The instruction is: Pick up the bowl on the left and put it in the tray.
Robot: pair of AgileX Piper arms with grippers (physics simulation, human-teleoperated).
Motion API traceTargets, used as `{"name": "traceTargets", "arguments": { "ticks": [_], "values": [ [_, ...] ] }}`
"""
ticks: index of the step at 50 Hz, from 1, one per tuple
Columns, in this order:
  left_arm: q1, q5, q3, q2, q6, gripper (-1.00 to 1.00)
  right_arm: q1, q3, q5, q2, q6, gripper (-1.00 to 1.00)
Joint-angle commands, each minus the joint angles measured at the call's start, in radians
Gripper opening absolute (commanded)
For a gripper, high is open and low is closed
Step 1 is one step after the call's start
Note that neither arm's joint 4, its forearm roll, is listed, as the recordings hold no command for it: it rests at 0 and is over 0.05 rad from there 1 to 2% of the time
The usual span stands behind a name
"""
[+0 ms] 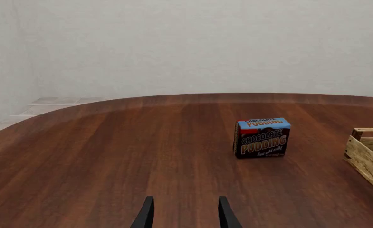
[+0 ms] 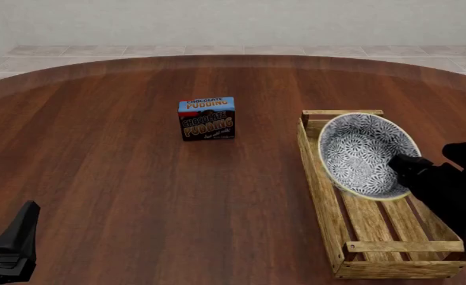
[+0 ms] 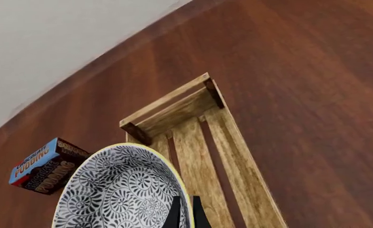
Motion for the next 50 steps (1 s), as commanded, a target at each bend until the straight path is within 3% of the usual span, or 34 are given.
{"name": "traceTargets", "arguments": {
  "ticks": [1, 50],
  "values": [
    [0.000, 0.000, 0.000, 0.000, 0.000, 1.00, -0.036, -0.018, -0.024, 0.055, 0.006, -1.00],
    [0.000, 0.000, 0.000, 0.000, 0.000, 1.00, -0.060, -0.016, -0.130, 0.203, 0.007, -1.00]
  ]
}}
